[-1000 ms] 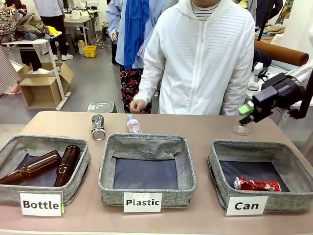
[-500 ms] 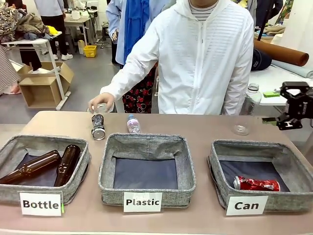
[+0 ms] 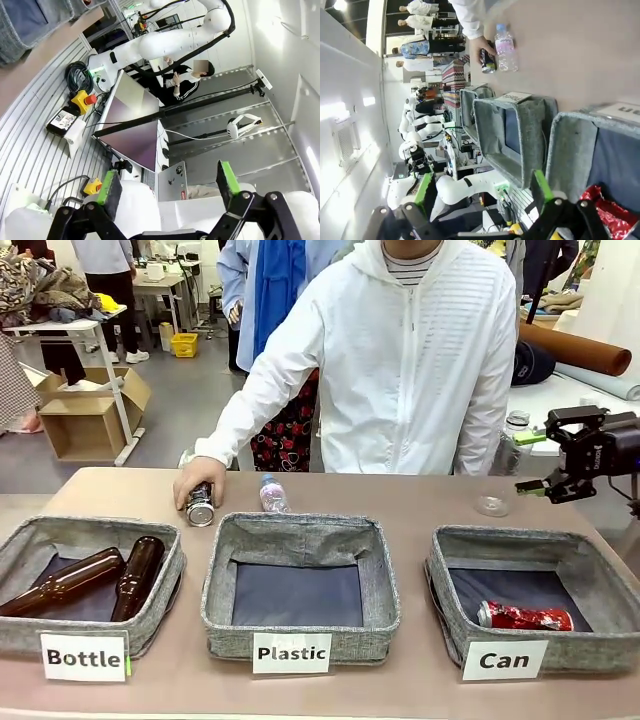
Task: Sort the can waste into the basket.
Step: Pick up the can waste from the table and place it in the right Fabric basket.
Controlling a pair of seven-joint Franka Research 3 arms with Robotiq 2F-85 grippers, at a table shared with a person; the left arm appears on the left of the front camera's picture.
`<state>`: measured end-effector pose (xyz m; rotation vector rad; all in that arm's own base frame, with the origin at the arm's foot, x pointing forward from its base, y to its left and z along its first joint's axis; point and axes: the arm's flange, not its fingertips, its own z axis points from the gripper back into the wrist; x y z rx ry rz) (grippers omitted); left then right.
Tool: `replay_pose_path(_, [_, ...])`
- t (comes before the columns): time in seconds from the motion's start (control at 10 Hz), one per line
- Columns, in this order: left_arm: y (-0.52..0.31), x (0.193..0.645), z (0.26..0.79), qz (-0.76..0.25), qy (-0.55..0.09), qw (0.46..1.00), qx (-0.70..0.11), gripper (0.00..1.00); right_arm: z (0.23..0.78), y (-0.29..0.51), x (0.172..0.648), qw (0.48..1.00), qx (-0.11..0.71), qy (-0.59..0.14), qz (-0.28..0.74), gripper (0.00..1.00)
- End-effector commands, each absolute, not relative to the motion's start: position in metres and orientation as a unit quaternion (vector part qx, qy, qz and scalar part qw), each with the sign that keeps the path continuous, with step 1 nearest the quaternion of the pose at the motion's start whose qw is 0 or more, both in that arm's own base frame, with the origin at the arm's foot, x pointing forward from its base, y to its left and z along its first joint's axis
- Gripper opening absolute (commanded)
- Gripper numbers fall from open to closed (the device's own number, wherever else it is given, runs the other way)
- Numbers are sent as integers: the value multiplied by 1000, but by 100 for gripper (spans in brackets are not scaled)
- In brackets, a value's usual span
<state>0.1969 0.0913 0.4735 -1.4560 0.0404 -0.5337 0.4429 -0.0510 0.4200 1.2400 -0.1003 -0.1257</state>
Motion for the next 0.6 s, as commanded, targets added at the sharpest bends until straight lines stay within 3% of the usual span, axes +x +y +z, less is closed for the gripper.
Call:
replay_pose_path(0.0, [91, 188, 479, -236, 21, 710, -663, 100, 421, -58, 444, 810, 582, -50, -46, 100])
replay_pose_path(0.4, [92, 196, 475, -241, 16, 714, -657, 100, 421, -58, 444, 810, 582, -50, -46, 100])
replay_pose_path(0.5, [80, 218, 489, -233, 30, 748, -620, 100, 421, -58, 444, 810, 582, -50, -46, 100])
